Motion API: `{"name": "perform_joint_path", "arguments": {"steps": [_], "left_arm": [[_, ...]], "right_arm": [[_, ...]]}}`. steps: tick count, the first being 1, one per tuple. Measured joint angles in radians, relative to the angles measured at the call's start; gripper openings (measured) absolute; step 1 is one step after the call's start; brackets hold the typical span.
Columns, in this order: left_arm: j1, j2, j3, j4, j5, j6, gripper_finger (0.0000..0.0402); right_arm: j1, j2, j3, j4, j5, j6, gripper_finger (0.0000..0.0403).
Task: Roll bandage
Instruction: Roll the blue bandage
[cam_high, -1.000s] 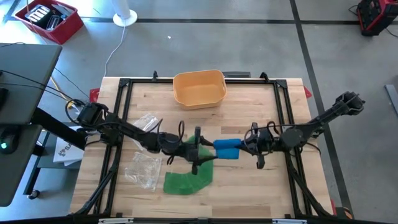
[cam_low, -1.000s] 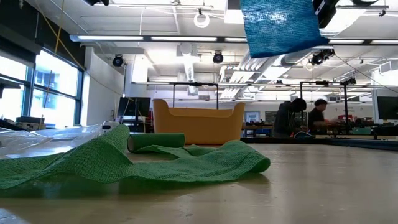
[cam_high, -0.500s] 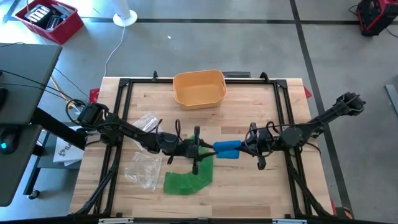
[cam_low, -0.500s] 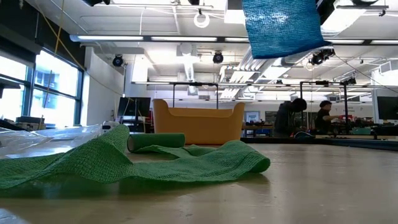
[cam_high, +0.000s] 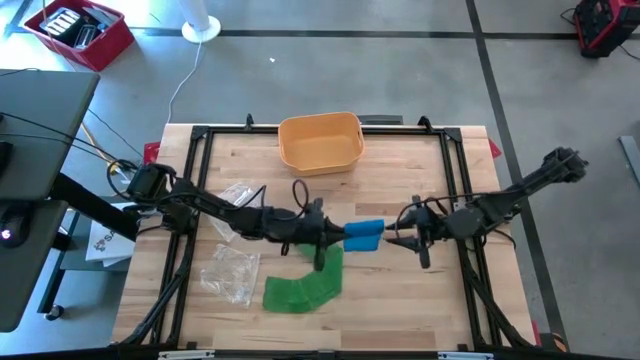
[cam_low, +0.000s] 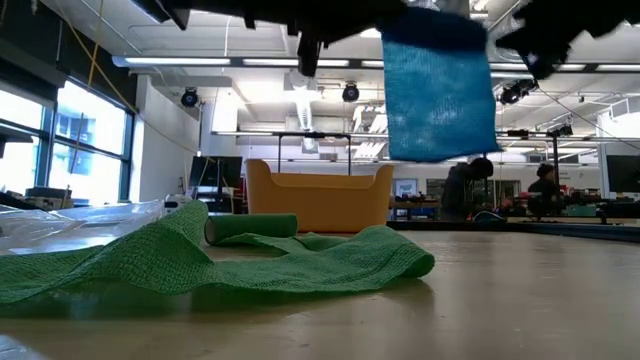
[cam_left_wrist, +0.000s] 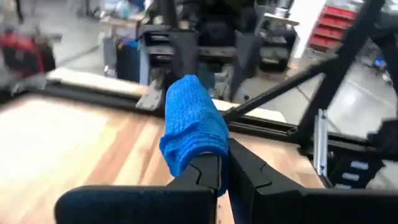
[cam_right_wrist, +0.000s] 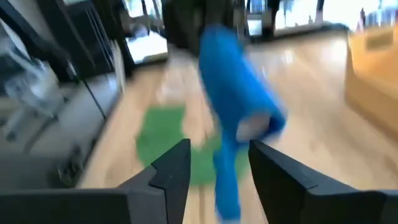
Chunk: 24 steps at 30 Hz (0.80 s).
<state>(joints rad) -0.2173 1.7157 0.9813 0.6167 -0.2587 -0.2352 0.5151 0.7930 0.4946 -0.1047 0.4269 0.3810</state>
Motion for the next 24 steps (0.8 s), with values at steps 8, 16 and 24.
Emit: {"name": "perform_joint_path", "arguments": {"steps": [8,16,24], "left_arm": [[0.089,0.081,0.0,0.04,0.079,-0.161,0.0006],[0.148,0.275,0.0,0.213,0.188,-0.319,0.0006],[0.103,0.3,0.005,0.274,0.3,-0.475,0.0006]], "right_arm": [[0.126,0.153,0.0,-0.106,-0.019,0.031,0.0145],[0.127,0.436,0.0,0.122,0.014,-0.034,0.0148],[0.093,0.471,0.065,0.177,-0.197,-0.018,0.0171]]}}
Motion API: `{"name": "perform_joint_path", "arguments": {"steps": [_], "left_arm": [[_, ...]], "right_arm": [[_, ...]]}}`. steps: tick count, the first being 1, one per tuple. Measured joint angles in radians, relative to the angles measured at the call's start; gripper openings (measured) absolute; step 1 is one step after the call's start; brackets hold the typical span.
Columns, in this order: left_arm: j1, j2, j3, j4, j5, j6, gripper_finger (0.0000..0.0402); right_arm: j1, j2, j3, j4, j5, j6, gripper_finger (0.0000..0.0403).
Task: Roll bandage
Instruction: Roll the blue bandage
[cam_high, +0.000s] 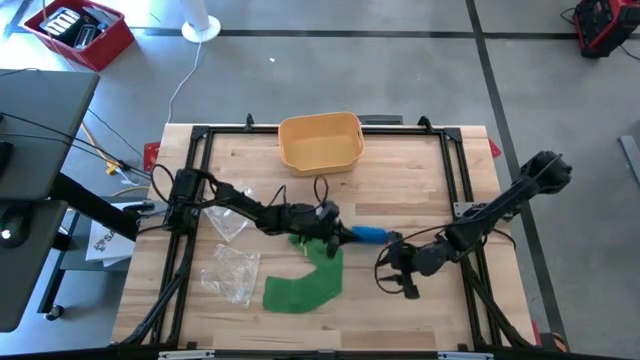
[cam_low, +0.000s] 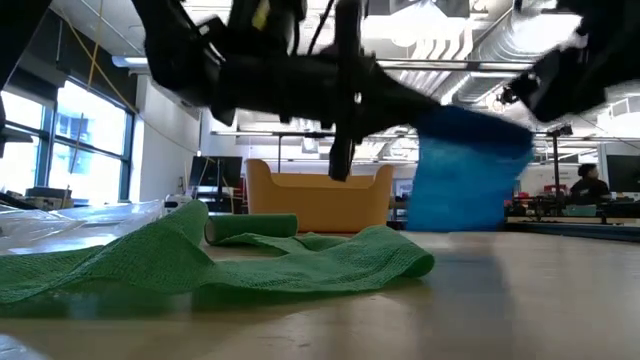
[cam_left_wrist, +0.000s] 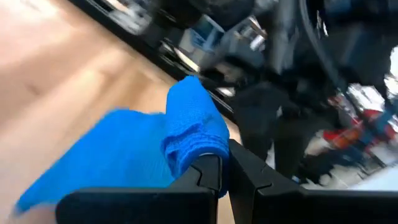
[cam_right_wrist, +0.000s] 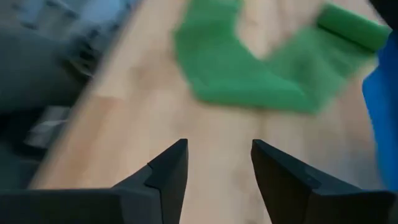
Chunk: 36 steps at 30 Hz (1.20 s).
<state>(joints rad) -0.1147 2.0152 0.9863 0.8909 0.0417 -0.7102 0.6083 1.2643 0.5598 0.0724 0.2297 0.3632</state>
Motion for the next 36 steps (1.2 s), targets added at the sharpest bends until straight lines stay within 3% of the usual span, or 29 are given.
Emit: {"name": "perform_joint_path", "arguments": {"steps": [3,8,13,17,22,29,32,36], "left_arm": [[-0.024,-0.001,0.002,-0.033,-0.076,0.03,0.0006],[0.024,0.008,0.002,-0.164,-0.207,0.128,0.0006],[0.079,0.056,0.003,-0.181,-0.199,0.166,0.0006],[0.102,0.094,0.005,-0.166,-0.175,0.165,0.0014],[0.114,0.108,0.005,-0.157,-0.178,0.178,0.0016],[0.123,0.109,0.005,-0.143,-0.183,0.209,0.0017],[0.123,0.109,0.005,-0.14,-0.184,0.216,0.0018],[0.123,0.11,0.005,-0.134,-0.19,0.217,0.0019]], "right_arm": [[0.001,-0.01,0.051,0.005,-0.038,-0.03,0.0171],[-0.021,-0.001,0.061,-0.003,-0.004,-0.14,0.0171],[-0.09,0.017,-0.015,-0.029,0.053,-0.163,0.0171],[-0.163,0.05,-0.076,0.035,0.035,-0.191,0.0171],[-0.241,0.14,-0.098,0.171,-0.013,-0.264,0.0171],[-0.363,0.306,-0.097,0.203,0.025,-0.238,0.017],[-0.397,0.369,-0.093,0.253,-0.026,-0.23,0.0139],[-0.403,0.429,-0.091,0.3,-0.088,-0.231,0.0032]]}}
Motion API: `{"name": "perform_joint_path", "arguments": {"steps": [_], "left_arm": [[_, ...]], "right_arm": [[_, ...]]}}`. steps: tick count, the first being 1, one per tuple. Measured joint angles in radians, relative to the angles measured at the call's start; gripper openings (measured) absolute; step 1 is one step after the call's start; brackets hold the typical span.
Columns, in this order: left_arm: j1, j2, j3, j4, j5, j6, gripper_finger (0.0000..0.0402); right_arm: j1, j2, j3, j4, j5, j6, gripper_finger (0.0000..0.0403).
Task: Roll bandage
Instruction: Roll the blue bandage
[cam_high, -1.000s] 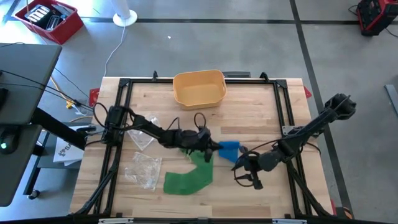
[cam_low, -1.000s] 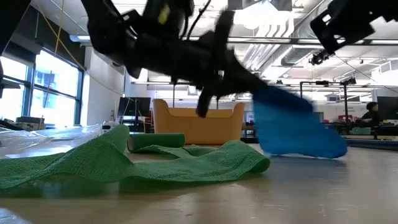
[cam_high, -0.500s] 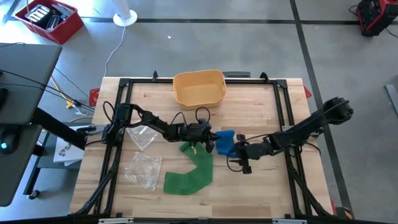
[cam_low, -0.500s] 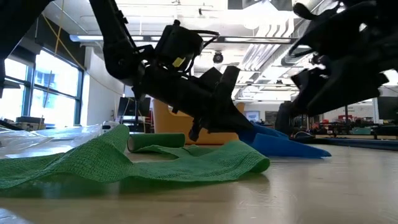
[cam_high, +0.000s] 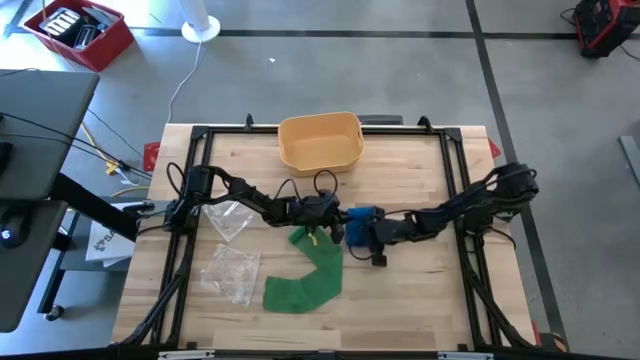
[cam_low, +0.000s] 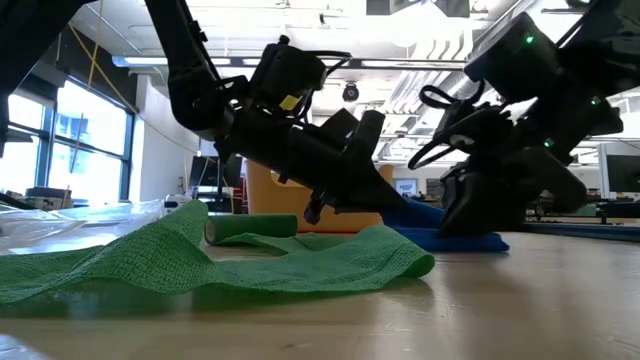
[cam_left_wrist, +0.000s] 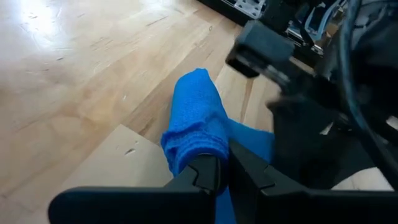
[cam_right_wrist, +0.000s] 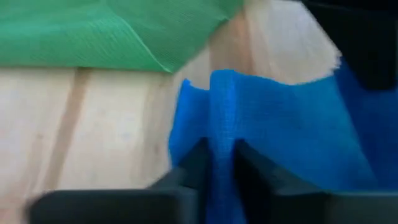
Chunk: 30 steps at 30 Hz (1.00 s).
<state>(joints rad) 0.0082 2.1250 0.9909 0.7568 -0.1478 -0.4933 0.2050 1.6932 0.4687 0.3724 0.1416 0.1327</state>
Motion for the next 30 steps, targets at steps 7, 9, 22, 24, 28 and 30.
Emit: {"name": "perform_joint_path", "arguments": {"steps": [7,9,22,24,28,30], "left_arm": [[0.002,0.0,0.0,0.023,0.012,0.024,0.0063],[0.009,0.0,0.0,0.028,0.021,0.011,0.009],[0.023,0.0,0.0,0.032,0.138,-0.025,0.0217],[0.015,0.0,-0.001,0.078,0.202,0.036,0.0217],[-0.025,0.0,-0.001,0.204,0.298,0.178,0.0212],[-0.049,-0.01,-0.001,0.215,0.285,0.255,0.0208]], "right_arm": [[0.086,-0.018,-0.005,0.012,-0.072,0.081,0.0004],[0.12,-0.04,-0.006,0.008,-0.089,0.111,0.0004],[0.224,-0.083,-0.008,-0.008,-0.044,0.182,0.0001],[0.224,-0.088,-0.008,-0.009,-0.043,0.187,0.0],[0.225,-0.144,-0.008,-0.008,-0.045,0.224,0.0],[0.23,-0.195,-0.008,-0.014,-0.03,0.226,0.0]]}}
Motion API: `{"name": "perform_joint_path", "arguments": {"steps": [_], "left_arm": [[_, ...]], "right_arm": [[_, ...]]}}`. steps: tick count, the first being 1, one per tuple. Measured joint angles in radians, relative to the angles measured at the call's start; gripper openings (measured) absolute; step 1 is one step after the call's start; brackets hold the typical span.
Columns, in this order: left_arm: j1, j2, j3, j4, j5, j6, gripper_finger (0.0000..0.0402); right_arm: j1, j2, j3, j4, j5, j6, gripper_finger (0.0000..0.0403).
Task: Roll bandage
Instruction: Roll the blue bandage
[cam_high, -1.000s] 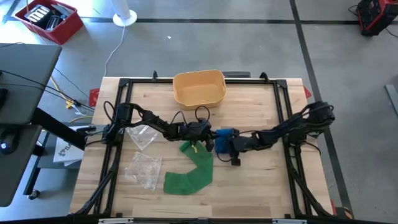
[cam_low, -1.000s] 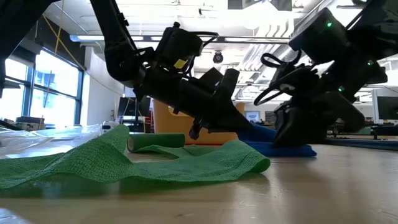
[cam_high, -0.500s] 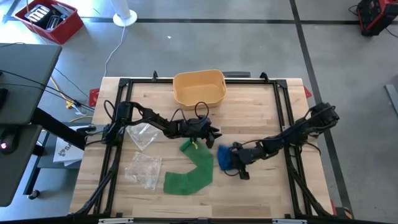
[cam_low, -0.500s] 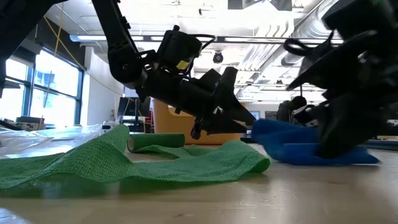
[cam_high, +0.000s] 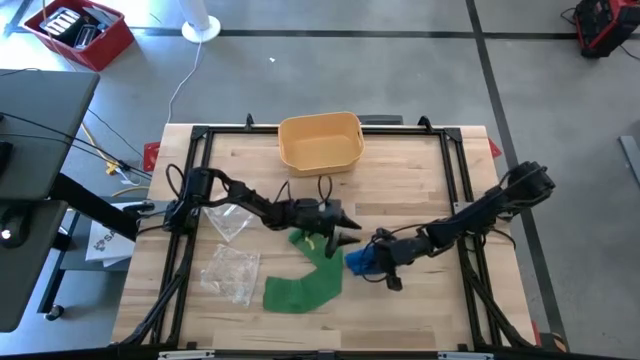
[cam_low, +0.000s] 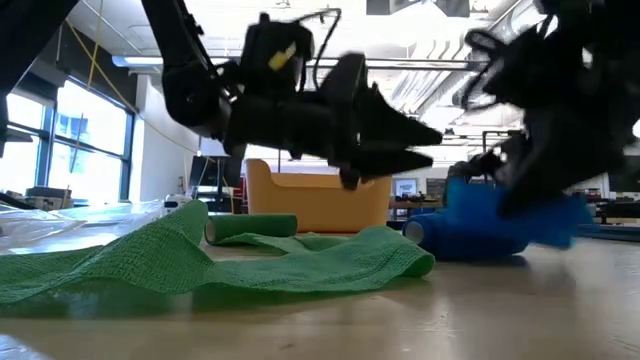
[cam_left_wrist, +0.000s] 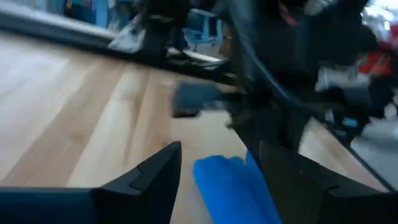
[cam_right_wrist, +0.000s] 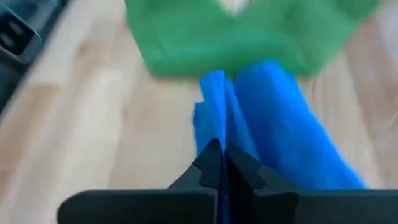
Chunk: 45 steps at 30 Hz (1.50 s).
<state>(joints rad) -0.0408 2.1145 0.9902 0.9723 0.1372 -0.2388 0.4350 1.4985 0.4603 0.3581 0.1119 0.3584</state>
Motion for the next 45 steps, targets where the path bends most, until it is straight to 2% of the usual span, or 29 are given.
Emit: {"name": "perform_joint_path", "arguments": {"steps": [6,12,18,22,28,31,35,40,45], "left_arm": [[-0.045,-0.07,0.006,-0.016,-0.134,0.127,0.02],[-0.063,-0.144,0.006,-0.052,-0.142,0.14,0.0198],[-0.085,-0.154,0.006,-0.096,-0.142,0.147,0.0198],[-0.094,-0.154,0.006,-0.137,-0.172,0.164,0.0198],[-0.074,-0.18,0.006,-0.171,-0.3,0.186,0.0197],[-0.061,-0.233,0.006,-0.256,-0.381,0.197,0.0197],[-0.049,-0.289,0.006,-0.357,-0.404,0.198,0.0197],[-0.052,-0.283,0.007,-0.369,-0.354,0.185,0.0197],[-0.061,-0.224,0.006,-0.344,-0.283,0.118,0.0197]], "right_arm": [[0.021,-0.183,0.0,-0.042,0.055,-0.007,0.0],[0.07,-0.336,0.001,-0.048,0.106,-0.044,0.0],[0.106,-0.422,0.002,-0.068,0.185,-0.119,0.0],[0.095,-0.481,0.002,-0.073,0.229,-0.197,0.0],[0.003,-0.564,0.002,-0.146,0.33,-0.286,0.0],[-0.056,-0.579,0.002,-0.196,0.304,-0.315,0.0],[-0.105,-0.557,0.003,-0.257,0.163,-0.34,0.0],[-0.122,-0.447,0.002,-0.345,0.054,-0.322,0.0],[-0.087,-0.29,0.002,-0.312,-0.028,-0.259,0.0]]}}
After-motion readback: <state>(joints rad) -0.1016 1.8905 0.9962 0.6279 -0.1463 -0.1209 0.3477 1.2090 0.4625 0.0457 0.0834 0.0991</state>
